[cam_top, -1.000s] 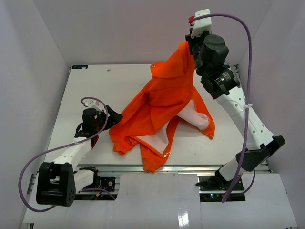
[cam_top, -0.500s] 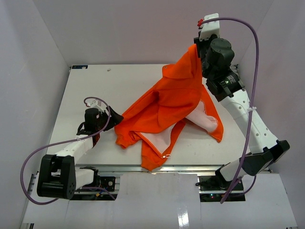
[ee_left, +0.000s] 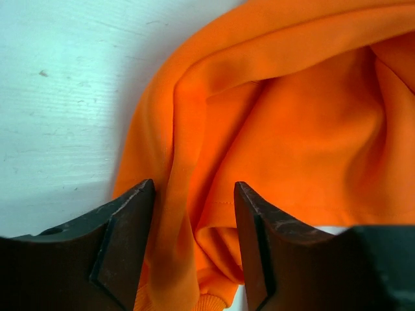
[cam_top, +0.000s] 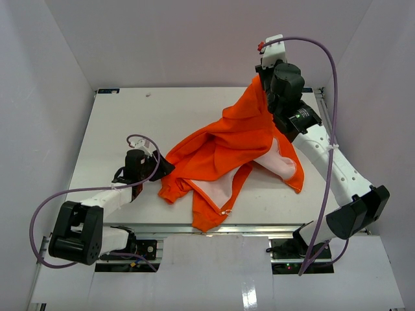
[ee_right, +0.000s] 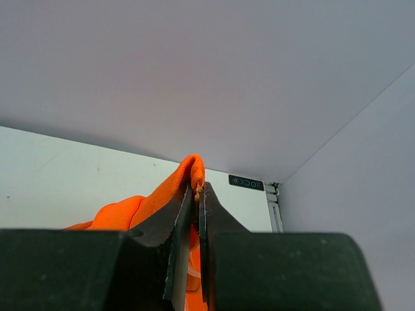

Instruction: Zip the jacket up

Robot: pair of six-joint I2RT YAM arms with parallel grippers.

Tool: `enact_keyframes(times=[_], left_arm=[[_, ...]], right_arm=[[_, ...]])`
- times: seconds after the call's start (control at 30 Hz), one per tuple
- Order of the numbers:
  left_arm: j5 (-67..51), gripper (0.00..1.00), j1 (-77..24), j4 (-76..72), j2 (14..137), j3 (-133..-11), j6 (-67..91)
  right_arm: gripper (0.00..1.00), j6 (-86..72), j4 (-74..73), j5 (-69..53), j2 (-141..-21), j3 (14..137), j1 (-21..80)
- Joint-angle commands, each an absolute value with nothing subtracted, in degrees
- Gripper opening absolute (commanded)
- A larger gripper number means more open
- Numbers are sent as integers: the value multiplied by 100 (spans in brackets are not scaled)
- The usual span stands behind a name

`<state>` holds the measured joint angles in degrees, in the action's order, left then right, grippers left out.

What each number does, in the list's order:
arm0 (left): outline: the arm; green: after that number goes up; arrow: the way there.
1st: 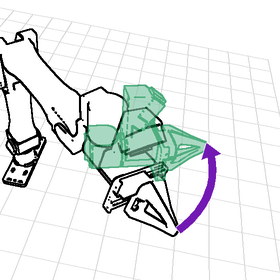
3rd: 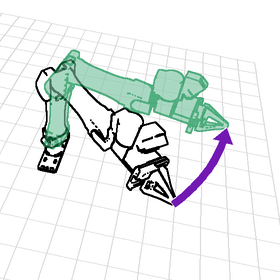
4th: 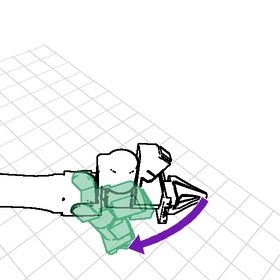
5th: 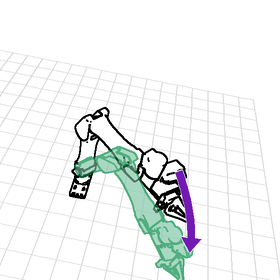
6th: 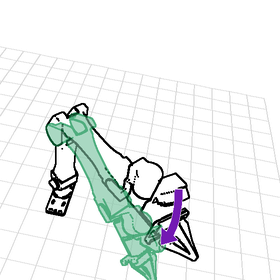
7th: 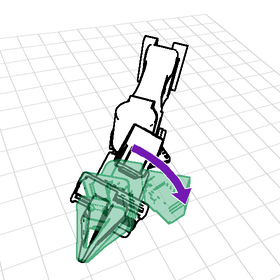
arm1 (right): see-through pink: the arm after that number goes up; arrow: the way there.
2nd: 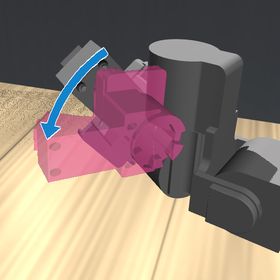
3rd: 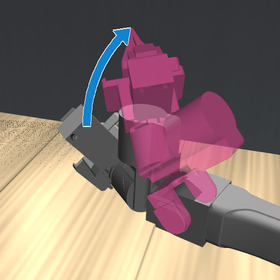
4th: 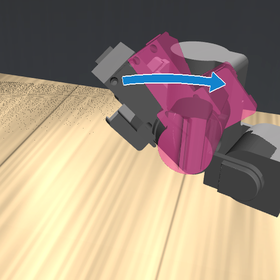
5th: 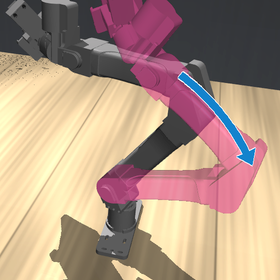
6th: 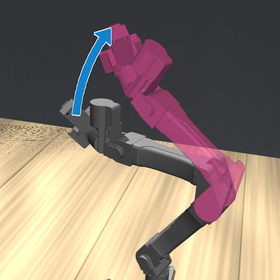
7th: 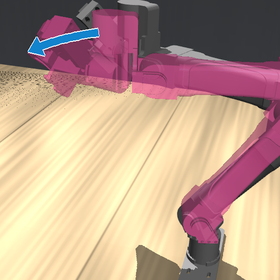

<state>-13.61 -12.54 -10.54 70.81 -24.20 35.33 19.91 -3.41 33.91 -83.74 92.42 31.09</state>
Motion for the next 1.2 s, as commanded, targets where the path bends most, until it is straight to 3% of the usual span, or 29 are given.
enact_keyframes(times=[0.0,0.13,0.17,0.3,0.53,0.63,0.87,1.0,1.17], left_arm=[[-985,39,-1283,-1015,7351,-2427,3489],[-591,5,-1283,-1016,7394,-2405,3551],[-507,0,-1287,-985,7310,-2425,3577],[288,0,-1231,-313,6862,-3421,3691],[1351,0,-776,2018,7595,-7654,3098],[1586,0,-757,2472,7717,-8882,2808],[1872,0,-747,2693,7555,-10087,2261],[713,0,-747,2179,7103,-9703,2462],[334,0,-741,2115,6874,-9746,2484]], right_arm=[[8,1942,181,3297,-8012,9170,3078],[8,1866,240,3240,-7860,8976,3085],[8,1820,250,3213,-7827,8931,3081],[8,1430,193,2876,-7771,8756,3085],[8,1593,23,3017,-7927,9128,3085],[8,1617,108,3008,-7775,9092,3085],[8,1358,129,2846,-7411,8689,3079],[8,1038,291,2552,-7255,8102,3077],[8,788,417,2160,-7427,7614,3085]])
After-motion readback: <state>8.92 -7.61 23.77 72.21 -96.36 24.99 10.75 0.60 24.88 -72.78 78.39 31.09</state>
